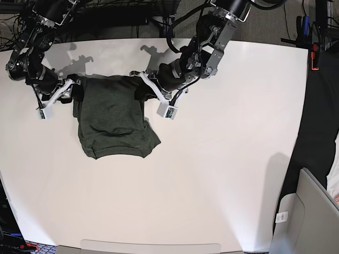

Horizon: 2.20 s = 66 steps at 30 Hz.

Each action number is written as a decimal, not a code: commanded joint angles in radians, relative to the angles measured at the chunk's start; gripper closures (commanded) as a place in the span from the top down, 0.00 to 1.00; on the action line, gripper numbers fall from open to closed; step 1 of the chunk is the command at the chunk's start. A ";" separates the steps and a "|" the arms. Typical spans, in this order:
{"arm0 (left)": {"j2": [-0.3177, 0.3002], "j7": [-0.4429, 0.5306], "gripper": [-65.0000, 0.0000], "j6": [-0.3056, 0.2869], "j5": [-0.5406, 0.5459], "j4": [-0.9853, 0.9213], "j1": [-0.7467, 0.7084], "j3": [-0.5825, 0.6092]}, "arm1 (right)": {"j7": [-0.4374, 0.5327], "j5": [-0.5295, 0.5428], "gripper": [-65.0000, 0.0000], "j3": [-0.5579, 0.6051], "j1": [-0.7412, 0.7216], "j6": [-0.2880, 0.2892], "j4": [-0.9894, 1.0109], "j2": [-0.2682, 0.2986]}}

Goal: Fold the T-shirt properly
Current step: 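Hold both corners and lift the edge slightly to straighten the bundle, then release the corners and pull both grippers back from the shirt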

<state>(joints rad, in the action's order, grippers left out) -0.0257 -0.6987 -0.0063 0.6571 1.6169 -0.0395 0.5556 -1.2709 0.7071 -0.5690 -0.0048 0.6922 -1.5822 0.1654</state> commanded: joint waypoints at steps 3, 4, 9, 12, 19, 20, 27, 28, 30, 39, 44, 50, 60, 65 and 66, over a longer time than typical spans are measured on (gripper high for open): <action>0.008 0.020 0.00 -0.008 0.011 0.021 0.011 0.001 | 0.020 0.023 0.46 -0.003 -0.017 0.006 -0.019 -0.003; 0.008 0.020 0.00 -0.008 0.011 0.021 0.011 0.001 | 0.020 0.026 0.46 -0.003 -0.017 0.006 -0.020 -0.005; 0.008 0.020 0.00 -0.008 0.011 0.021 0.011 0.001 | 0.015 0.058 0.46 -0.006 -0.013 0.006 -0.070 0.000; 0.008 0.020 0.00 -0.008 0.011 0.021 0.011 0.001 | 0.013 0.115 0.46 -0.006 -0.008 0.006 -0.106 0.001; 0.008 0.020 0.00 -0.008 0.011 0.021 0.011 0.001 | 0.013 0.133 0.46 -0.004 -0.008 0.006 -0.103 -0.003; 0.007 0.020 0.00 -0.008 0.011 0.021 0.011 0.001 | 0.013 0.133 0.46 -0.004 -0.011 0.006 -0.094 -0.005; 0.007 0.020 0.00 -0.008 0.011 0.021 0.011 0.001 | 0.020 0.113 0.46 -0.003 -0.027 0.006 0.001 -0.005; 0.007 0.020 0.00 -0.008 0.011 0.021 0.011 0.001 | 0.020 0.113 0.46 -0.003 -0.028 0.006 0.001 -0.005; 0.007 0.020 0.00 -0.008 0.011 0.021 0.011 0.001 | 0.020 0.113 0.43 -0.003 -0.030 0.006 0.004 -0.005; 0.008 0.020 0.00 -0.008 0.011 0.021 0.010 0.002 | 0.013 0.121 0.04 -0.003 -0.028 0.006 0.003 -0.007; 0.007 0.027 0.00 -0.007 0.010 0.058 -0.013 0.001 | 0.012 0.243 0.03 -0.006 0.006 0.006 -0.002 0.032; -0.016 0.027 0.00 -0.007 0.008 0.147 -0.044 -0.001 | 0.012 0.412 0.03 -0.009 0.058 0.006 -0.002 0.092; -0.026 0.029 0.00 -0.007 0.010 0.178 -0.106 -0.042 | -0.031 0.563 0.03 -0.096 0.171 0.006 -0.073 0.147; -0.035 0.029 0.00 -0.007 0.011 0.233 -0.136 -0.049 | -0.037 0.563 0.03 -0.119 0.213 0.006 -0.116 0.147; -0.036 0.027 0.00 -0.007 0.011 0.245 -0.139 -0.049 | -0.037 0.563 0.03 -0.119 0.220 0.006 -0.122 0.147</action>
<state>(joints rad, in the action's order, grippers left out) -0.0662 -0.6876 0.0002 0.6567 1.8397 -0.1848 0.5076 -1.3174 1.2404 -0.6819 0.2211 0.6949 -1.6825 0.2958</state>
